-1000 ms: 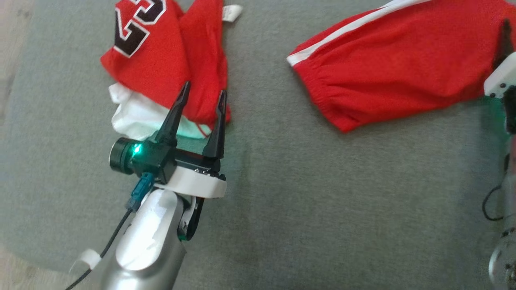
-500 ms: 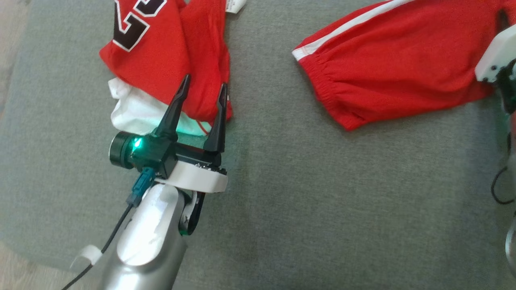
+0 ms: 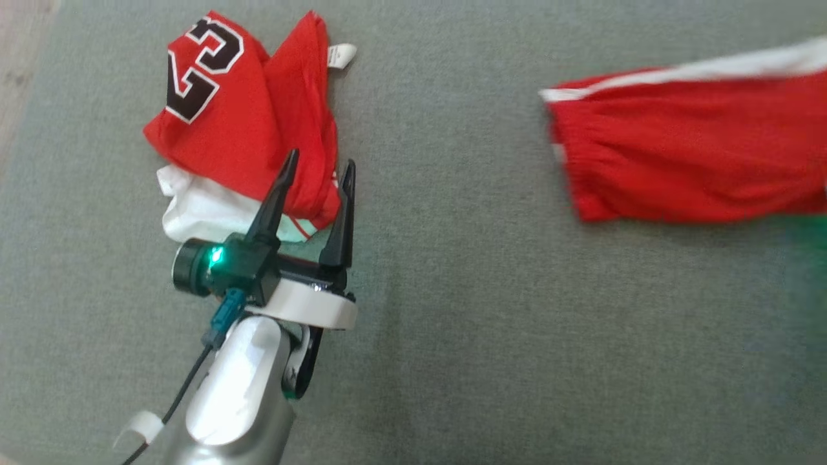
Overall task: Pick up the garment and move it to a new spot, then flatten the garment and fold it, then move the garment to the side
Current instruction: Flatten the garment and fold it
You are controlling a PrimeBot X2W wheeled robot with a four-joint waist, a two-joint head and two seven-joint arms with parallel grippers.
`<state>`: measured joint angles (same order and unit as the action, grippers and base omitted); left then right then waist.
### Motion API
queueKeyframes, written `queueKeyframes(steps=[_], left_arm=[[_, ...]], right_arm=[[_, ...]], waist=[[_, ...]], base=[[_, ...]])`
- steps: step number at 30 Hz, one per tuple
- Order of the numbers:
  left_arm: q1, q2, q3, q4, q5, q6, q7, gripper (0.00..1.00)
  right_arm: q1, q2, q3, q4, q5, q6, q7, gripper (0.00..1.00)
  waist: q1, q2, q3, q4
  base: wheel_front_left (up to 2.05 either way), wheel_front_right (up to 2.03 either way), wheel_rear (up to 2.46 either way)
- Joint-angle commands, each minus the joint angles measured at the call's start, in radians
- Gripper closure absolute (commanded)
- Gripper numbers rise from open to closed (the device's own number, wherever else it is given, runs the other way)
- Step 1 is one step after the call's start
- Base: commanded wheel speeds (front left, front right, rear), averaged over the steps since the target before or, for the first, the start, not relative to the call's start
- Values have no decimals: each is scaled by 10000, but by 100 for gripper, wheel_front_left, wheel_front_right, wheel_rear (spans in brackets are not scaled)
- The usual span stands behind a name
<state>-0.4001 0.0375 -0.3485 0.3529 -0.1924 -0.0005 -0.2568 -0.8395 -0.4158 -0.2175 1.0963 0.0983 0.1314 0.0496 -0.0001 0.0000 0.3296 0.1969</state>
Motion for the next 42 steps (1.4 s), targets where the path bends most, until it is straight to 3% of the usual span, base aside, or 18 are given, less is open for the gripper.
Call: queueKeyframes(steps=[1,8,17,29,42], left_arm=[[-36,128,386,-263,79,-20,-49,0],[226,128,552,-267,197,-132,-49,0],[402,128,688,-150,305,-192,-49,0],[653,128,738,-55,233,-151,-49,0],[795,128,669,-4,136,-116,-49,0]], right_arm=[[117,-250,20,-222,22,-7,-149,100],[657,-740,-1279,236,-484,-7,-618,100],[394,115,-1687,76,-848,-7,-1507,100],[349,2198,-141,-994,14,-7,-2122,100],[1216,3310,1594,-1312,826,-7,-2145,100]], waist=[[1,0,-130,-77],[1,0,-298,-92],[1,0,-680,-171],[1,0,-1552,-129],[1,0,-1744,165]], base=[[0,0,0],[0,0,0],[0,0,0],[0,0,0],[0,0,0]])
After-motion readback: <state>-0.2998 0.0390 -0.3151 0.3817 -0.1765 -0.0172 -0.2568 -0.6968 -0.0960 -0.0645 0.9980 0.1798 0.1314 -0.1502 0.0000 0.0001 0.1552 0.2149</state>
